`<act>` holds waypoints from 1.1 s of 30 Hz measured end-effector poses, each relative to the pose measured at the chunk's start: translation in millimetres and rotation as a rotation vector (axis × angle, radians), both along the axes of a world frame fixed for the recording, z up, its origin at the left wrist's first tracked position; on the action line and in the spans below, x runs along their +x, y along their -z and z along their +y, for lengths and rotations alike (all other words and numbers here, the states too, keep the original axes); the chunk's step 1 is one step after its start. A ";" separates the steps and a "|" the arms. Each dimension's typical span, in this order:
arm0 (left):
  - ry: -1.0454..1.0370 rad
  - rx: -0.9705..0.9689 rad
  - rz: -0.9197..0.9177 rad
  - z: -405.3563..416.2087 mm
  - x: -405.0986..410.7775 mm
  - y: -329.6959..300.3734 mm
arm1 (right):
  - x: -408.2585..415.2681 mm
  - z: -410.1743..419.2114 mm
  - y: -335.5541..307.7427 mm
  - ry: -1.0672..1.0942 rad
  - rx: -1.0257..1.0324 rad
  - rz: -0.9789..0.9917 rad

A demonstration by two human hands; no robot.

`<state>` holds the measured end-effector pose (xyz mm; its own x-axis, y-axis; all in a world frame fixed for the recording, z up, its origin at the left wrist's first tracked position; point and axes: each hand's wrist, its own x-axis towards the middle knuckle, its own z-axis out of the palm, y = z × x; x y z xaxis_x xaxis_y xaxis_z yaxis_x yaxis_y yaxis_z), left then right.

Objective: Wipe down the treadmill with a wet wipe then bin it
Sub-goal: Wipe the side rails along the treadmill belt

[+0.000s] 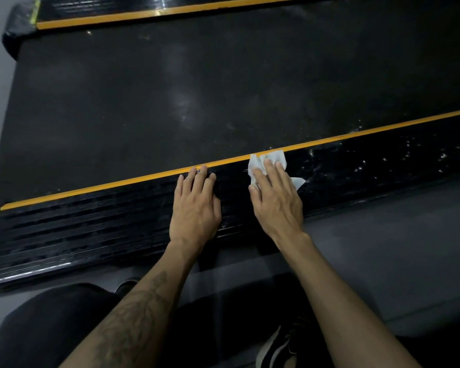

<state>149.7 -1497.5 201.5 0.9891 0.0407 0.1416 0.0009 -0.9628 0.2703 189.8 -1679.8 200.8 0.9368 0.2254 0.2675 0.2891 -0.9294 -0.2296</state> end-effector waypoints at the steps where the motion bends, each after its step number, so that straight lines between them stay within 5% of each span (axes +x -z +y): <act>1: -0.001 0.001 0.004 0.3 -0.2 0.1 | 0.0 0.3 0.0 0.011 0.007 0.018; 33: 0.000 0.000 0.000 -0.2 1.2 1.0 | -3.7 0.7 -5.5 0.079 -0.023 0.068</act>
